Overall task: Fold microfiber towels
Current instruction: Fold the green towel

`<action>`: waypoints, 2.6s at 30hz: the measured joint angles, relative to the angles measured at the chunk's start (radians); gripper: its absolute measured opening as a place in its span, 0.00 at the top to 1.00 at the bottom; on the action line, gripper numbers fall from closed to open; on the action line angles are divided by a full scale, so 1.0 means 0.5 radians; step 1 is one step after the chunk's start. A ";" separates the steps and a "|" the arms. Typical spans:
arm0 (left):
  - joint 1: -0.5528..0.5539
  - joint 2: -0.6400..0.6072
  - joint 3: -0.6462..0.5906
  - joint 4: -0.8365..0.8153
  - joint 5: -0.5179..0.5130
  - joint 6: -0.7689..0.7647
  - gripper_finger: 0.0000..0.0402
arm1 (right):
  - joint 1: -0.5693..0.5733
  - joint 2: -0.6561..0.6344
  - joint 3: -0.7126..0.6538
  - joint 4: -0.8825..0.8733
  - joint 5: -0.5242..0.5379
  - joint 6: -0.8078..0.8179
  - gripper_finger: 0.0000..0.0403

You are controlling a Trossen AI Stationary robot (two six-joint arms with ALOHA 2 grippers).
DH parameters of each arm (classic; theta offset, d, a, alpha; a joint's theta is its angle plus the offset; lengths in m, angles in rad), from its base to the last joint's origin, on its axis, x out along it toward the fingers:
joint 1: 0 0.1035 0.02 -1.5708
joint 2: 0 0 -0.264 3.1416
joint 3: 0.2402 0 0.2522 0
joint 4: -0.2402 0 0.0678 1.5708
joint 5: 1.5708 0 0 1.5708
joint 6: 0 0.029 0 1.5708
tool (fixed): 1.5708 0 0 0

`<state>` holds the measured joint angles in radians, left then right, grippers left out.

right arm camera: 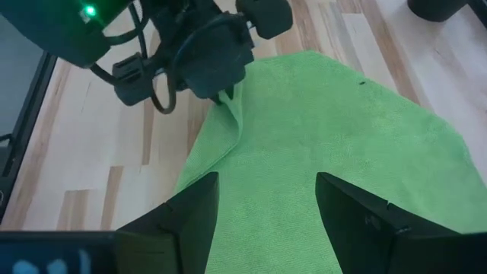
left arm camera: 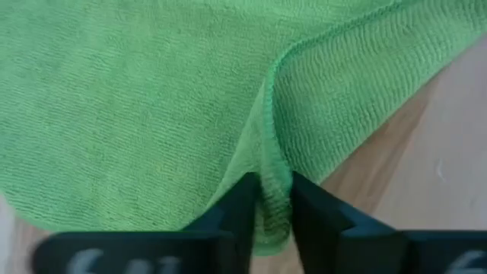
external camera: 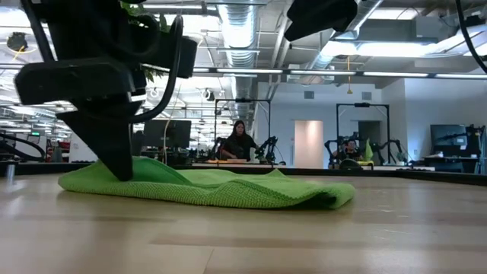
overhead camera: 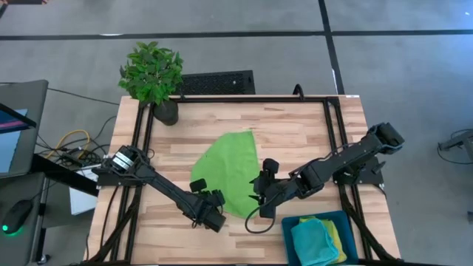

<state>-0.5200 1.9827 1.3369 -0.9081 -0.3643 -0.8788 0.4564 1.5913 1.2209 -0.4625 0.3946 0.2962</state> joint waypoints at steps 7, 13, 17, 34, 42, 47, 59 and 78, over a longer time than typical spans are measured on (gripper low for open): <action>0.010 0.000 0.015 -0.017 -0.013 0.050 0.98 | 0.003 0.000 -0.011 -0.045 -0.010 -0.216 0.39; -0.020 0.000 0.153 -0.240 -0.146 0.064 0.99 | -0.028 -0.002 -0.140 0.140 -0.017 -0.228 0.39; -0.043 -0.001 0.254 -0.395 -0.247 0.063 1.00 | -0.056 0.000 -0.245 0.302 -0.017 -0.242 0.39; -0.042 -0.002 0.632 -0.538 -0.751 0.095 1.00 | -0.089 0.220 -0.730 1.341 -0.225 -0.436 0.39; 0.013 -0.002 0.743 -0.391 -0.859 0.145 1.00 | -0.093 0.437 -0.645 1.475 -0.286 -0.437 0.39; 0.031 -0.002 0.744 -0.401 -0.859 0.144 1.00 | -0.083 0.459 -0.595 1.473 -0.285 -0.429 0.39; 0.038 -0.002 0.744 -0.468 -0.859 0.123 1.00 | -0.047 0.458 -0.552 1.481 -0.260 -0.378 0.39; 0.011 0.000 0.923 -0.817 -0.919 -0.052 1.00 | -0.052 0.610 -0.552 1.298 -0.211 -0.098 0.39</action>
<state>-0.5146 1.9827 1.7983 -1.3168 -0.8239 -0.9047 0.4304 1.8961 0.9451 0.1864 0.2892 0.2470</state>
